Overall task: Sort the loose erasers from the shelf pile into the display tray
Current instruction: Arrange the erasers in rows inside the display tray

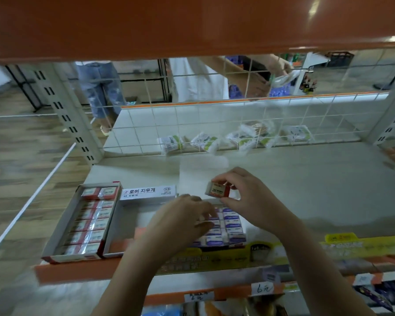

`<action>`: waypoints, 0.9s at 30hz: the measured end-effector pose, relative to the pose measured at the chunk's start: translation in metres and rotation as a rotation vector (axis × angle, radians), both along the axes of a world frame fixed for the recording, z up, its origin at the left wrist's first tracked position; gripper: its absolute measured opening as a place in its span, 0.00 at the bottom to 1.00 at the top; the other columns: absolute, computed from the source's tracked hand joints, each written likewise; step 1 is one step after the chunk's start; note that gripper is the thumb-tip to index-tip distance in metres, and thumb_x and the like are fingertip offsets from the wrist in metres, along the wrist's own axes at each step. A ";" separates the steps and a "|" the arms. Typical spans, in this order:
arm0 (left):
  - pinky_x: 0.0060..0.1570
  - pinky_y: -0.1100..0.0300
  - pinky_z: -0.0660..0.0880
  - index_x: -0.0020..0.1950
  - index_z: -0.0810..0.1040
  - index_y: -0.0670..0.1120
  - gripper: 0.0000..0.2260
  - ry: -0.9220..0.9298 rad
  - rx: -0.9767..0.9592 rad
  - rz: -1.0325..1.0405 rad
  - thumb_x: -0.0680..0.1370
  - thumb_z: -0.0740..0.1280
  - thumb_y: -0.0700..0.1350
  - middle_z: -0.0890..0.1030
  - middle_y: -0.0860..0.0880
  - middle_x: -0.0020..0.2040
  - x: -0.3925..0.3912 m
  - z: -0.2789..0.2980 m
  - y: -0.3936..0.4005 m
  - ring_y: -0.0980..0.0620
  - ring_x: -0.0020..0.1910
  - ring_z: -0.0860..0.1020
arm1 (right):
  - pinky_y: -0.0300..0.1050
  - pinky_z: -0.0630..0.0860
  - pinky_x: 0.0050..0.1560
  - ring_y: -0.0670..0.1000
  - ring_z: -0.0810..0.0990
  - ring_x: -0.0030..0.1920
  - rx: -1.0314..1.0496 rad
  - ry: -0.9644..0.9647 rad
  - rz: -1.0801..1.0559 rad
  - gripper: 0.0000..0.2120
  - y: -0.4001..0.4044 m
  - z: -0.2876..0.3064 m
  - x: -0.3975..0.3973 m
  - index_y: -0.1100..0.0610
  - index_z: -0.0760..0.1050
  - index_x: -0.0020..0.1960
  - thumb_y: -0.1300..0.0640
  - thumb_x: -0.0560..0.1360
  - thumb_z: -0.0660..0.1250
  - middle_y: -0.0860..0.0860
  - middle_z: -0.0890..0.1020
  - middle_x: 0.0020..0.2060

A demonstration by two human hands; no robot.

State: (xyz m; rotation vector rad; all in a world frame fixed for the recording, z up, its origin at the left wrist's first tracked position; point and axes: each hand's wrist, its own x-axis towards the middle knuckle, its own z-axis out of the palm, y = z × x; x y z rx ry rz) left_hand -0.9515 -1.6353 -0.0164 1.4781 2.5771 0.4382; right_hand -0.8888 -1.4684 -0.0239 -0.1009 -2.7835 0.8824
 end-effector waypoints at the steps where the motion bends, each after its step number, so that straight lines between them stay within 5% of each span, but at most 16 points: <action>1: 0.51 0.67 0.67 0.62 0.73 0.59 0.12 0.031 0.033 0.031 0.79 0.61 0.54 0.75 0.60 0.58 -0.003 0.004 -0.012 0.60 0.56 0.70 | 0.34 0.68 0.53 0.42 0.69 0.51 0.006 0.002 0.027 0.17 -0.006 0.003 -0.007 0.52 0.73 0.62 0.60 0.73 0.68 0.43 0.71 0.50; 8: 0.42 0.54 0.76 0.49 0.82 0.52 0.09 0.177 0.085 0.354 0.69 0.75 0.44 0.83 0.52 0.45 -0.029 0.006 -0.107 0.48 0.45 0.80 | 0.35 0.61 0.51 0.44 0.67 0.55 0.094 -0.024 0.228 0.17 -0.068 0.015 -0.065 0.52 0.73 0.63 0.58 0.75 0.66 0.47 0.73 0.53; 12: 0.40 0.59 0.71 0.46 0.83 0.50 0.09 0.136 0.071 0.526 0.68 0.75 0.41 0.82 0.51 0.43 -0.038 -0.001 -0.150 0.47 0.43 0.80 | 0.39 0.64 0.53 0.50 0.69 0.58 0.150 -0.062 0.339 0.17 -0.113 0.013 -0.101 0.55 0.73 0.62 0.59 0.74 0.66 0.52 0.74 0.56; 18: 0.45 0.66 0.69 0.57 0.79 0.53 0.10 0.106 -0.072 0.610 0.76 0.67 0.49 0.79 0.54 0.56 -0.044 -0.012 -0.188 0.54 0.54 0.76 | 0.40 0.67 0.56 0.51 0.70 0.59 0.162 -0.150 0.421 0.18 -0.165 -0.002 -0.151 0.56 0.72 0.63 0.61 0.74 0.66 0.54 0.72 0.59; 27: 0.34 0.77 0.62 0.56 0.78 0.55 0.09 0.029 -0.151 0.537 0.80 0.60 0.52 0.76 0.58 0.59 -0.039 -0.020 -0.196 0.62 0.49 0.70 | 0.47 0.70 0.56 0.54 0.70 0.59 0.251 -0.143 0.374 0.15 -0.206 -0.036 -0.182 0.59 0.72 0.61 0.62 0.75 0.64 0.55 0.72 0.56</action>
